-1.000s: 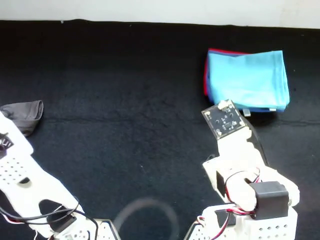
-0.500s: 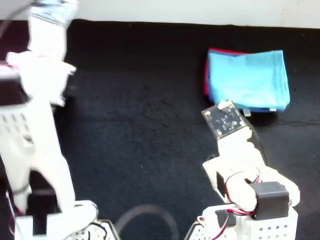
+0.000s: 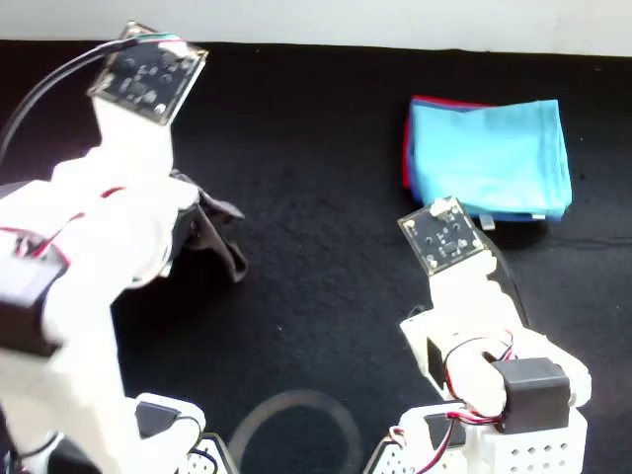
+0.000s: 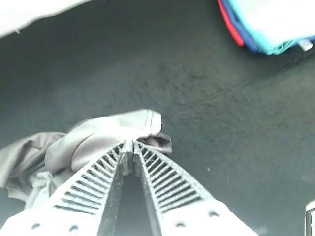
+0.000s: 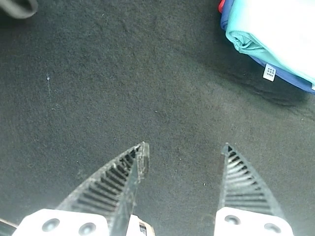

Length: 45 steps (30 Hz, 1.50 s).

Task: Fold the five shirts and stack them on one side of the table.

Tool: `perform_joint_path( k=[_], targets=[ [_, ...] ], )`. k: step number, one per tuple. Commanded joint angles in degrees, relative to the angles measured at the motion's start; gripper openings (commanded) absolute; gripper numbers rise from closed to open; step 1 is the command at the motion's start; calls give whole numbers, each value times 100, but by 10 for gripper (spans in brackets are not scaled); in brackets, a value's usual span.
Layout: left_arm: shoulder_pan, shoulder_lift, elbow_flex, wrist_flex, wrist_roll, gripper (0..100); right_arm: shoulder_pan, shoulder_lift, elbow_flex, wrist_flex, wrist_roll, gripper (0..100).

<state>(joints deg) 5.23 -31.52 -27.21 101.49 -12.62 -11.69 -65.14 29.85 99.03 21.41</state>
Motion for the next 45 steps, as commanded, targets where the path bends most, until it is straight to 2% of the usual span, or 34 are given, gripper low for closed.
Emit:
perform_joint_path(
  k=[1, 4, 10, 12, 17, 21, 25, 31, 35, 37, 42, 45],
  targets=[
    [-453, -400, 4, 18, 18, 8, -13, 4, 4, -119, 44, 231],
    [-1499, -725, 796, 18, -123, 8, -13, 4, 4, -268, 44, 231],
    [-3969, -1112, 3275, 0, -1987, 8, -13, 4, 4, -655, 44, 231],
    [-4866, -1112, 4013, -299, -2629, 8, -13, 13, 4, -813, 44, 231],
    [-6967, -1095, 5701, -2048, -3780, 8, -31, 13, 716, -1481, 44, 231],
    [-7864, -1095, 6642, -3675, -4237, 8, -31, 4, 1569, -2009, 44, 231],
    [-8391, -804, 7143, -4651, -4360, 8, -40, -4, 1886, -2255, 44, 231],
    [-8804, 725, 6818, -4686, -4264, 8, -40, -4, 1930, -2229, 44, 231],
    [-8752, 1727, 5982, -4589, -3622, 11, -40, -4, 1930, -2255, 44, 231],
    [-8629, 2167, 5376, -4149, -3490, 24, -40, -4, 1930, -2255, 44, 231],
    [-8171, 2905, 3556, -2084, -3481, 175, -40, -4, 1930, -2255, 44, 231],
    [-7670, 3064, 2536, -1020, -3174, 202, -40, -4, 1930, -2246, 44, 231]
  ],
)
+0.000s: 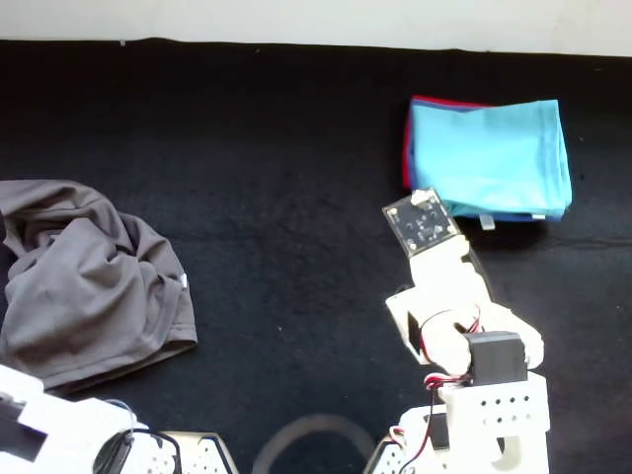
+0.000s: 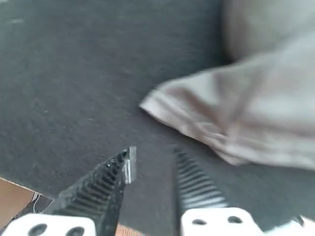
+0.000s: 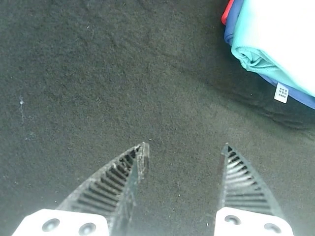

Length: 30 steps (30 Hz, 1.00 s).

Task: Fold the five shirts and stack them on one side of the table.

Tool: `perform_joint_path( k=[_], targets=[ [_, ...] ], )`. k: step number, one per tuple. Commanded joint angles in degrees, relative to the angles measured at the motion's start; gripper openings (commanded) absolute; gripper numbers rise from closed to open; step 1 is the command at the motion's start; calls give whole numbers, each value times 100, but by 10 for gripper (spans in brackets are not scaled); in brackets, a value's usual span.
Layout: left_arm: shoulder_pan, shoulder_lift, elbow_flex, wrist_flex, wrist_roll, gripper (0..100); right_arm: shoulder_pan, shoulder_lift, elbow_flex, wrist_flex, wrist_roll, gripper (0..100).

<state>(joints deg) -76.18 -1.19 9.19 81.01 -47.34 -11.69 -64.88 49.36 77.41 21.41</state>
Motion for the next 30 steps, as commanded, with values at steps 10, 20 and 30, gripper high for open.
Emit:
perform_joint_path(
  k=[10, 20, 30],
  targets=[
    [3670, 92, -1596, 2031, 1433, 202, -48, -31, 567, -514, 44, 231],
    [6536, 119, -576, 985, 2813, 203, -48, -66, 752, -567, 44, 231],
    [6457, 1323, 66, 308, 2910, 203, -40, -66, 699, -576, 44, 231]
  ],
)
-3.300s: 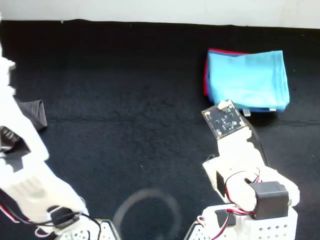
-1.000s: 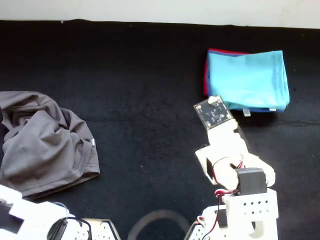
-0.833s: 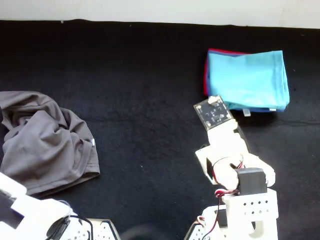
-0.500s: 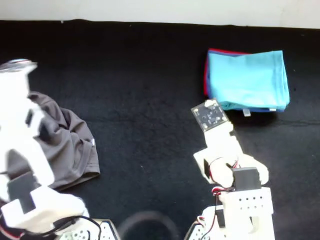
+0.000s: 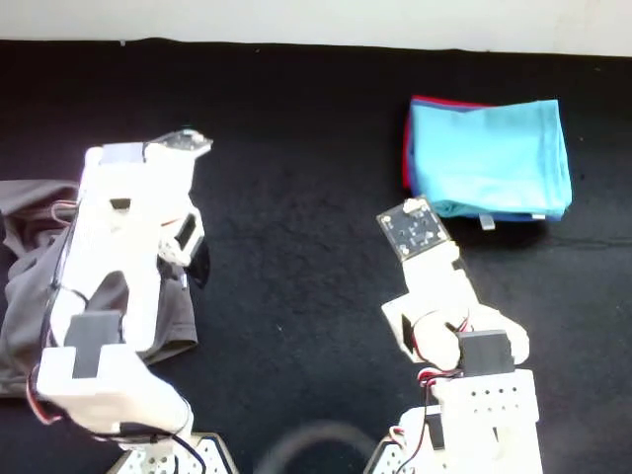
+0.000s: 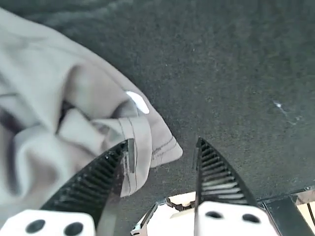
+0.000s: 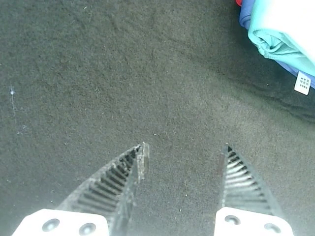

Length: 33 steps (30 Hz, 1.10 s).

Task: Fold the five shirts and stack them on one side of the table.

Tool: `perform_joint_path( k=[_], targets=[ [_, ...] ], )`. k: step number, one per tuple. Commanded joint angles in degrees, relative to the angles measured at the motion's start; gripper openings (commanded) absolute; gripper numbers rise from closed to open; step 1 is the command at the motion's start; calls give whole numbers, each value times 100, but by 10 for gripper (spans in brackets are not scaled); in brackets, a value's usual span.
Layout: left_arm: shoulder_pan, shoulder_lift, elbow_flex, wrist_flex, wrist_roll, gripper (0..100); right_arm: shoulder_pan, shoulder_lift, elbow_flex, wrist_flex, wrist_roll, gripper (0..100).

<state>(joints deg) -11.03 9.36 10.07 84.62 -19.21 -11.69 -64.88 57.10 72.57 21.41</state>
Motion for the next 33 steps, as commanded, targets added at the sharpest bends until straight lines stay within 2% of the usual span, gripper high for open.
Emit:
perform_joint_path(
  k=[1, 4, 9, 17, 21, 24, 27, 30, 33],
  targets=[
    [-136, 382, -31, -97, 97, 202, -40, -66, -75, -92, 44, 231],
    [-532, 549, -13, -132, 88, 154, -40, -66, -75, -66, 44, 231],
    [-1156, 541, 13, -62, -158, 2, -40, -66, -48, -84, 44, 231],
    [-2176, 154, -303, 686, -897, 9, -40, -66, -57, -92, 44, 231],
    [-3152, -435, -435, 1046, -1705, 9, -40, -66, -57, -92, 44, 231],
    [-4022, -734, -532, 1011, -2347, 9, -40, -66, -66, -92, 44, 231],
    [-4637, -796, -681, 1011, -2699, 13, -40, -66, -75, -101, 44, 231],
    [-4927, -787, -831, 1029, -2725, 21, -40, -66, -75, -101, 44, 231],
    [-4927, -804, -857, 1064, -2725, 115, -40, -66, -75, -101, 44, 231]
  ],
)
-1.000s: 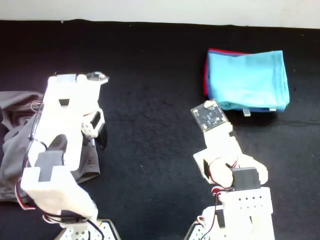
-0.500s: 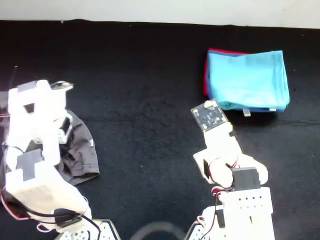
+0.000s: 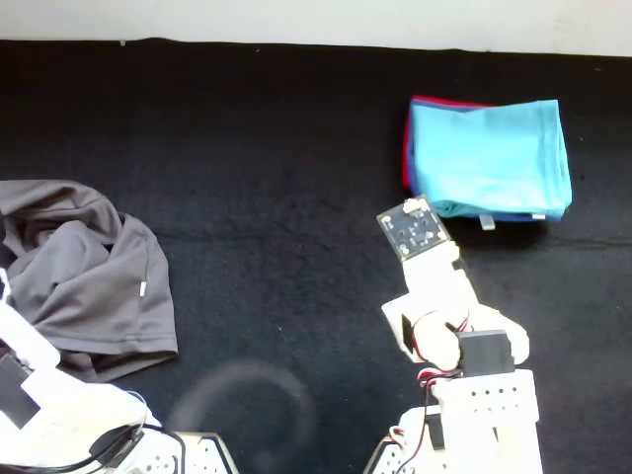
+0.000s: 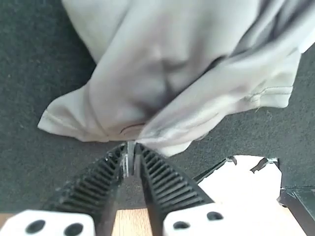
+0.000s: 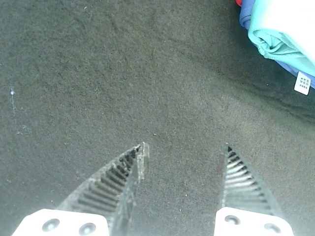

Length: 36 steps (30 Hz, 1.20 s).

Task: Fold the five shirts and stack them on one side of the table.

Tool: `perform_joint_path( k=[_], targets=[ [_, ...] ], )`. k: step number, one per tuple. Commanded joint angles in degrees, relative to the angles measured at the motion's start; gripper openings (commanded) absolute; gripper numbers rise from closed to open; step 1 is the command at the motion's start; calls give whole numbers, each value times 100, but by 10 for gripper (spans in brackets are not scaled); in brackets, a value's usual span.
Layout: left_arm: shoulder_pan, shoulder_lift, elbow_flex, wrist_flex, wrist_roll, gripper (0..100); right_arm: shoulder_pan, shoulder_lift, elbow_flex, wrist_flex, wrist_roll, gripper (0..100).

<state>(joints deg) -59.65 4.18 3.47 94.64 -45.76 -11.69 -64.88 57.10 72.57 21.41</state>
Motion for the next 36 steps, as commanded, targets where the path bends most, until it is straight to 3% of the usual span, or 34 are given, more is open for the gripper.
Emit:
perform_joint_path(
  k=[1, 3, 7, 10, 15, 18, 23, 36],
  targets=[
    [-40, -303, -207, 62, -62, 155, -40, -66, -75, -101, 44, 231],
    [136, -330, -215, 79, -53, 203, -40, -66, -75, -101, 44, 231],
    [725, -338, -479, 703, -26, 173, -40, -66, -66, -101, 44, 231],
    [1262, -541, -444, 703, 343, 167, -40, -66, -57, -101, 44, 231],
    [2730, -1095, 673, 686, 738, 165, -40, -66, -57, -101, 44, 231],
    [3336, -1358, 1508, 97, 791, 165, -40, -66, -75, -101, 44, 231],
    [3398, -1376, 2510, -1284, 571, 168, -40, -66, -75, -101, 44, 231],
    [3398, -145, 2686, -2154, 563, 166, -40, -66, -84, -101, 44, 231]
  ],
)
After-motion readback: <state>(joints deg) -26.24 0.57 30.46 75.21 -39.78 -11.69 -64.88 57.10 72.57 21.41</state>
